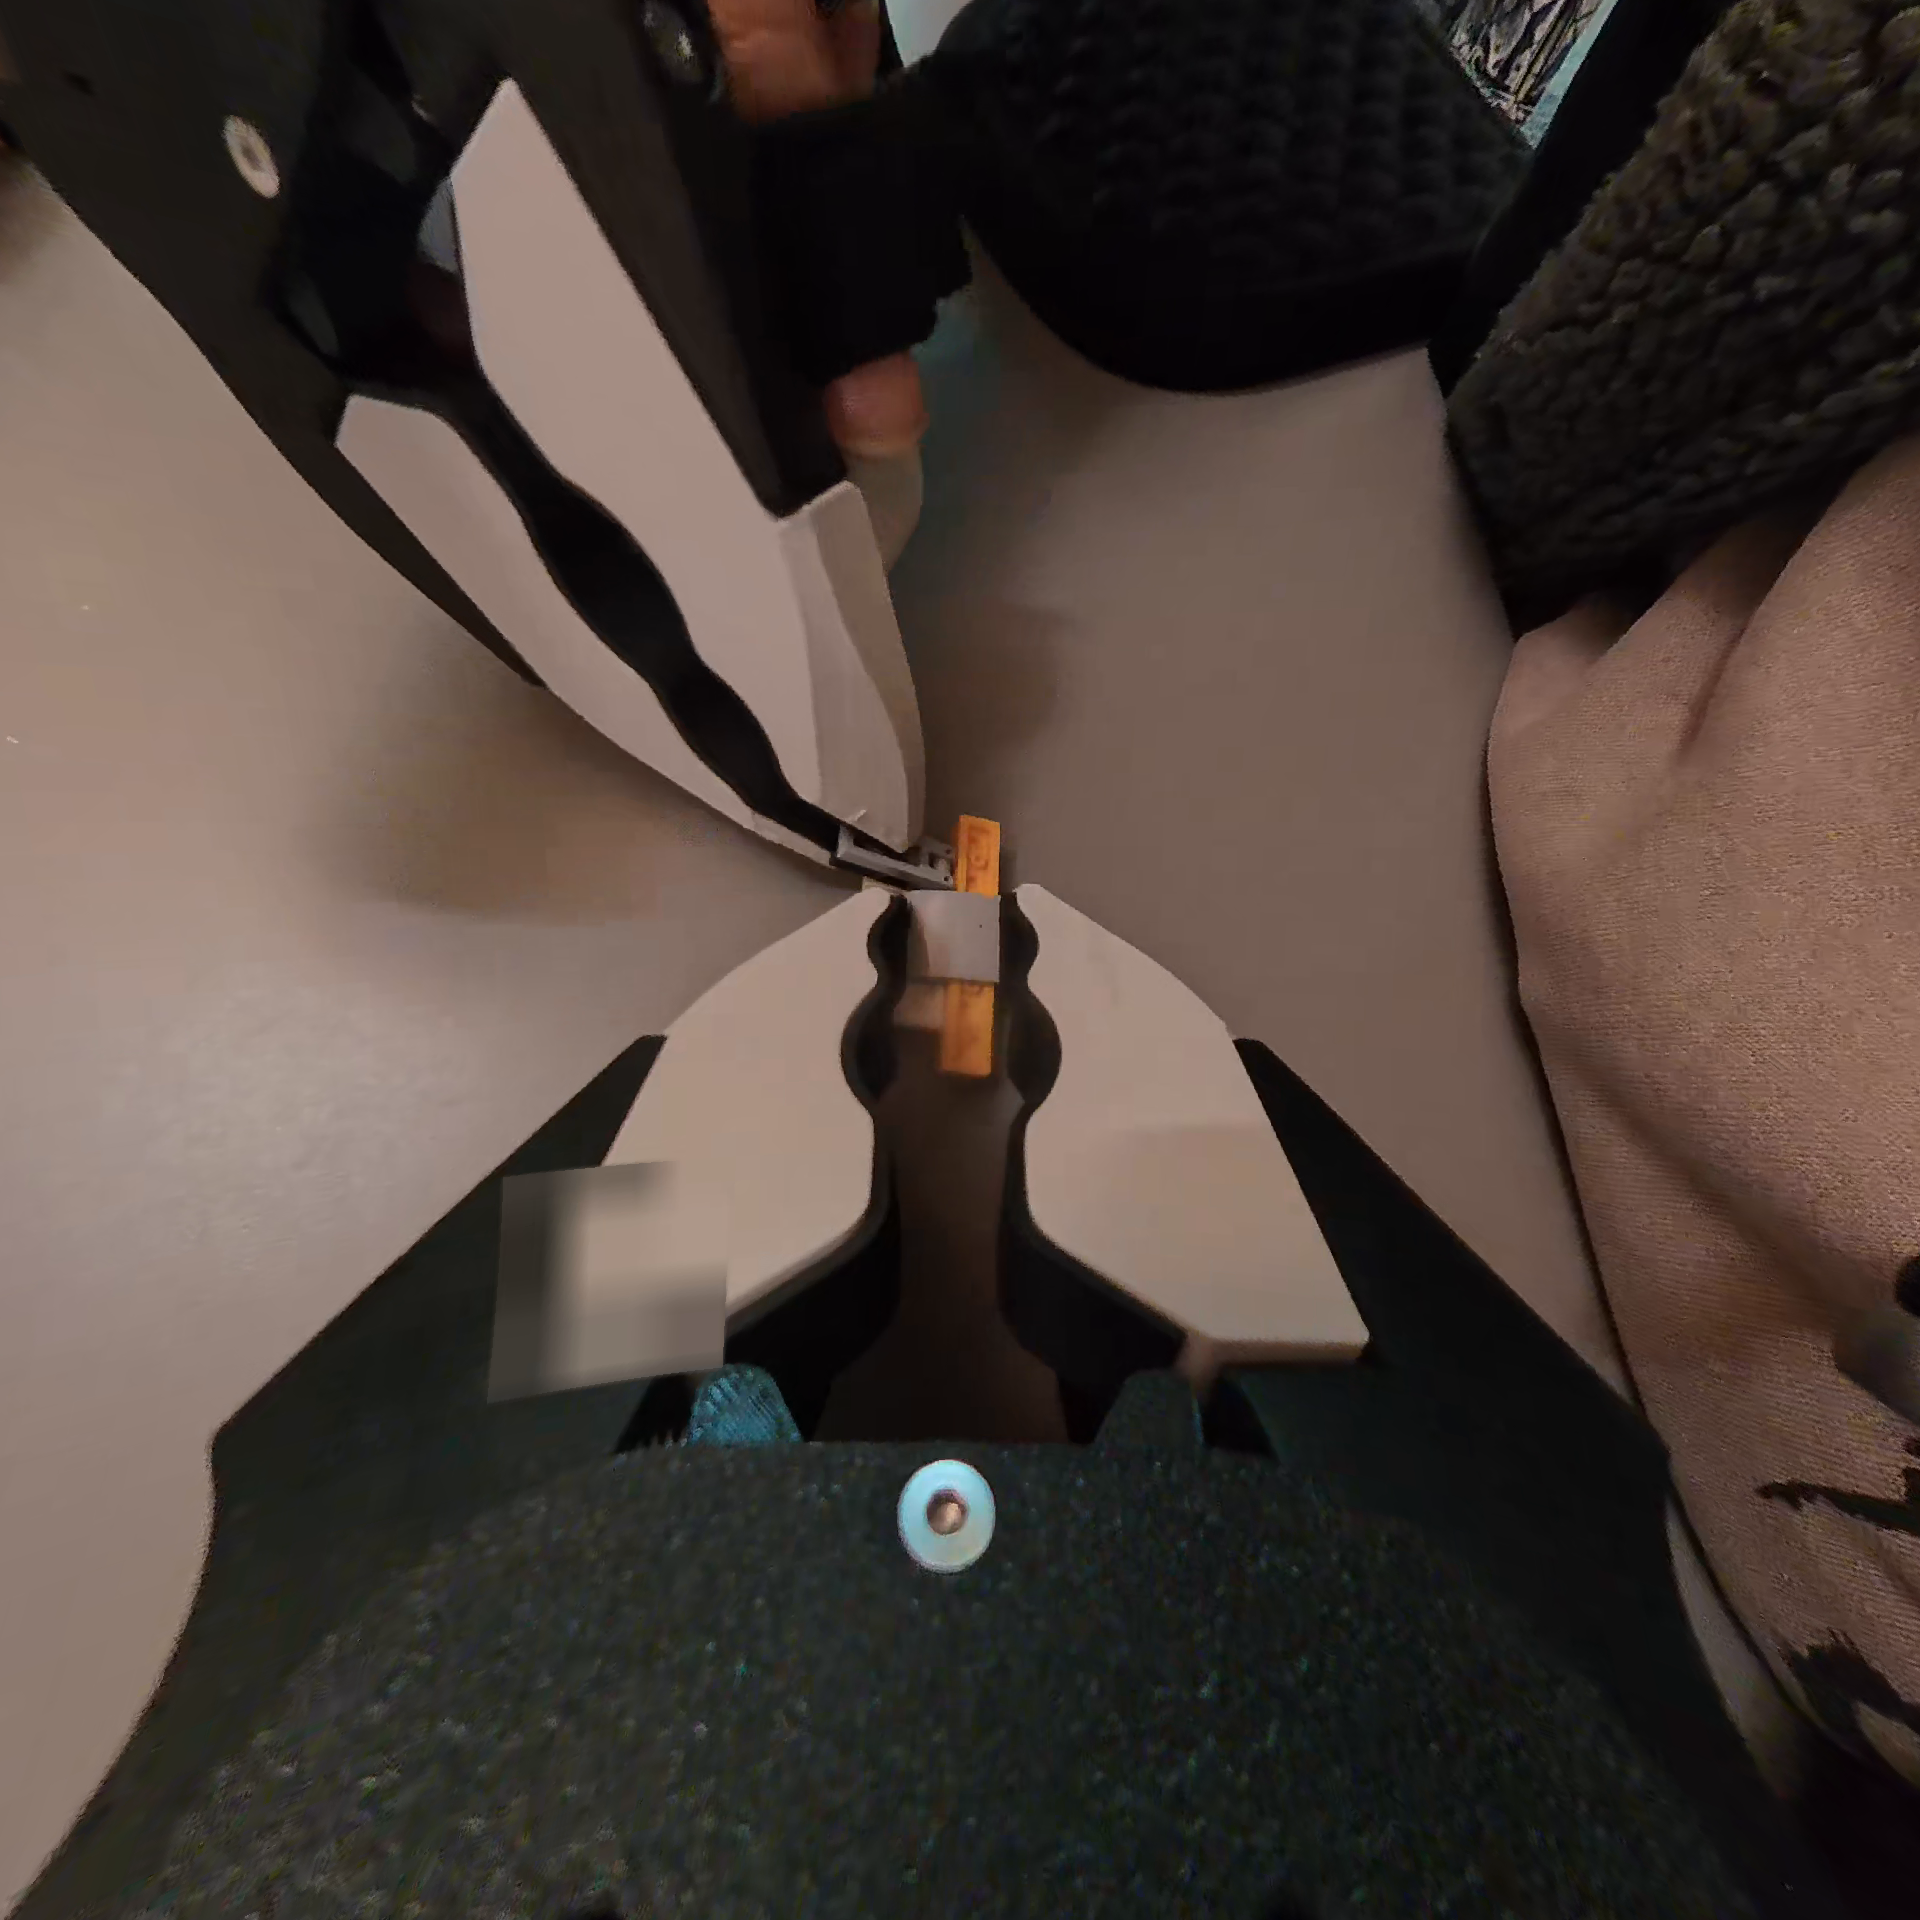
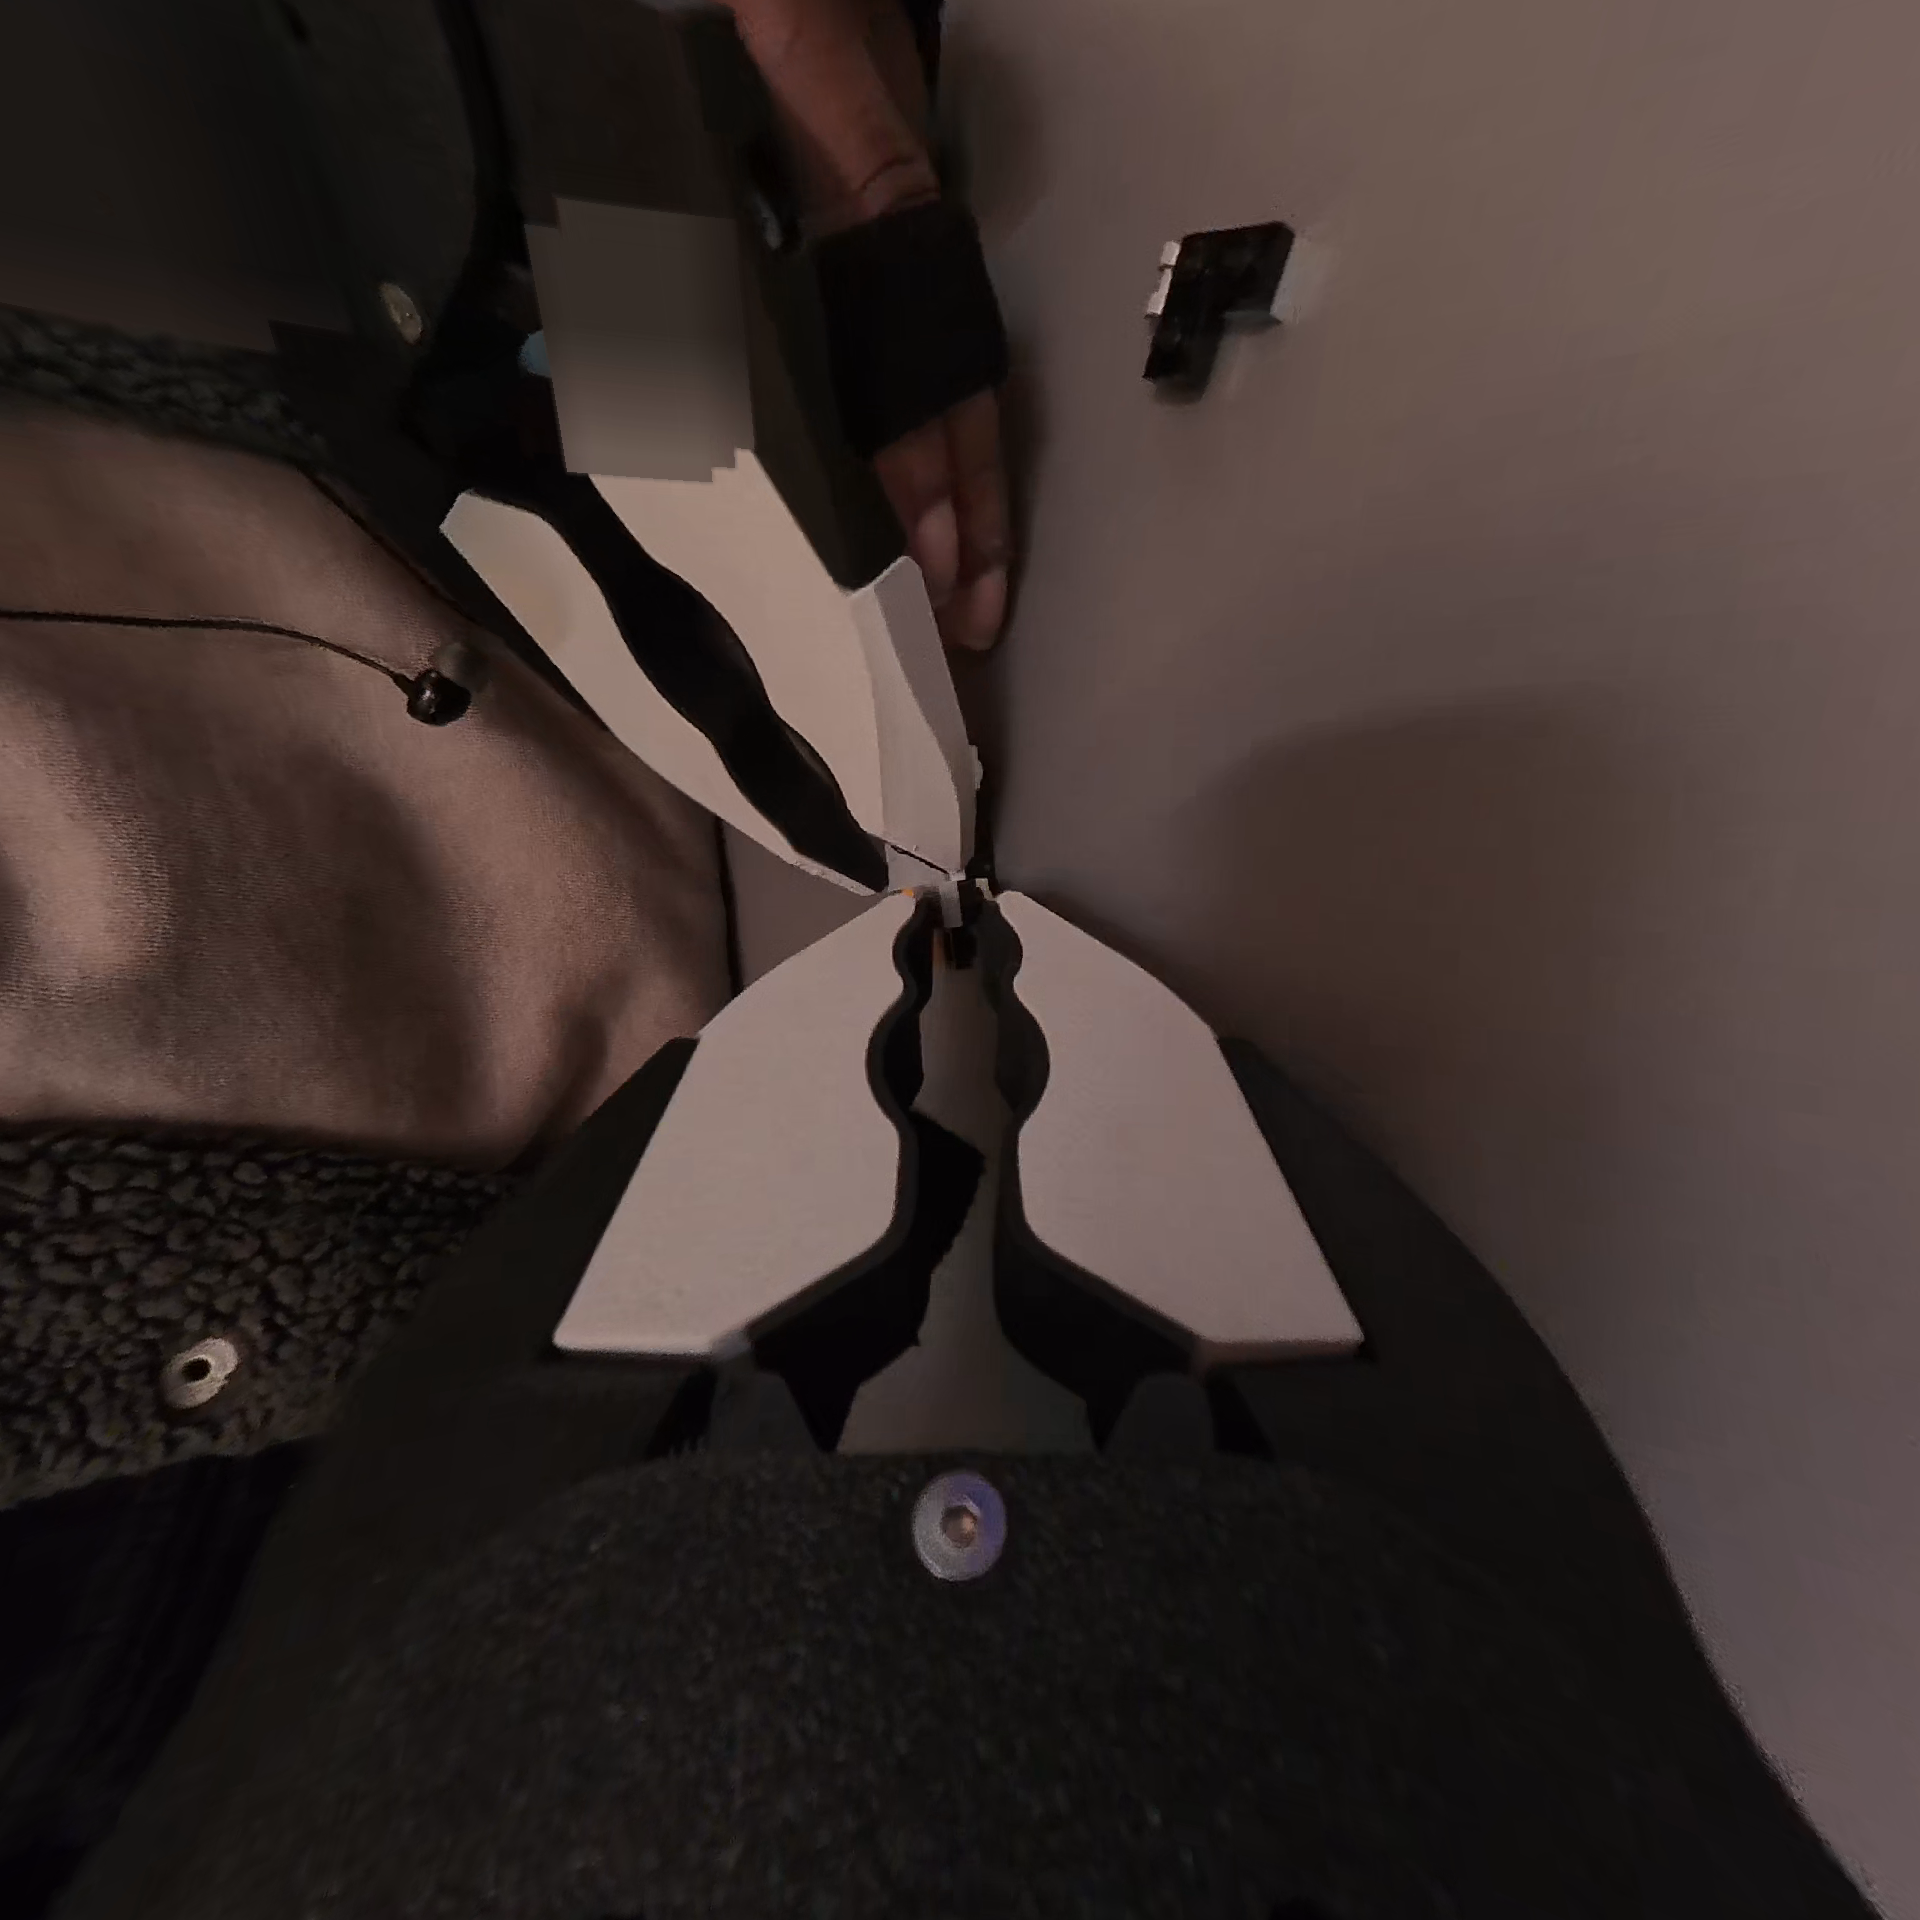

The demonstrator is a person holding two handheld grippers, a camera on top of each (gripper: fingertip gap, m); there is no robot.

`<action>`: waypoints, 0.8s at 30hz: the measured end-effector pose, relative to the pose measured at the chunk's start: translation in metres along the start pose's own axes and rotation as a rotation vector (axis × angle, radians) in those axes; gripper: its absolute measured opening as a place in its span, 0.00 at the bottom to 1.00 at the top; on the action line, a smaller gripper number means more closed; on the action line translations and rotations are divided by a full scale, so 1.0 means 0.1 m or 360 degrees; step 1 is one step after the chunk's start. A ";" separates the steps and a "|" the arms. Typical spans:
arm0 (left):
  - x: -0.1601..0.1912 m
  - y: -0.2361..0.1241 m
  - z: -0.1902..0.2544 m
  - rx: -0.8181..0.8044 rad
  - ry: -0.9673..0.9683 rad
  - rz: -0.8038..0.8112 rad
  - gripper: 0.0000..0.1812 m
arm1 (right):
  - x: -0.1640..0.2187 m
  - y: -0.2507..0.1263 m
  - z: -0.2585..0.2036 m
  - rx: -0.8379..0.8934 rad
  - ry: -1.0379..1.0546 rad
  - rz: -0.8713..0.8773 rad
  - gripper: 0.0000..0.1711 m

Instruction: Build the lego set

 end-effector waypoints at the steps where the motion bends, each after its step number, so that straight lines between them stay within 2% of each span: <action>1: 0.00 0.00 0.00 0.0002 -0.0004 0.0003 0.09 | -0.01 0.00 0.01 -0.0012 0.0030 -0.0024 0.05; 12: 0.00 -0.01 -0.03 0.0033 -0.0039 0.0016 0.09 | -0.11 -0.01 0.09 -0.0124 0.0207 -0.0222 0.06; 24: -0.01 -0.02 -0.04 0.0048 -0.0063 0.0031 0.08 | -0.14 0.00 0.09 -0.0090 0.0200 -0.0255 0.06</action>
Point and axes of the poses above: each gripper's, where its closed fingertips meet, y out along the fingers, x out of its underside, z = x × y across the jaws, the point moved 6 cm from there along -y, back along the fingers, and after that the axes turned 14 degrees about -x, right-handed, at the moved point
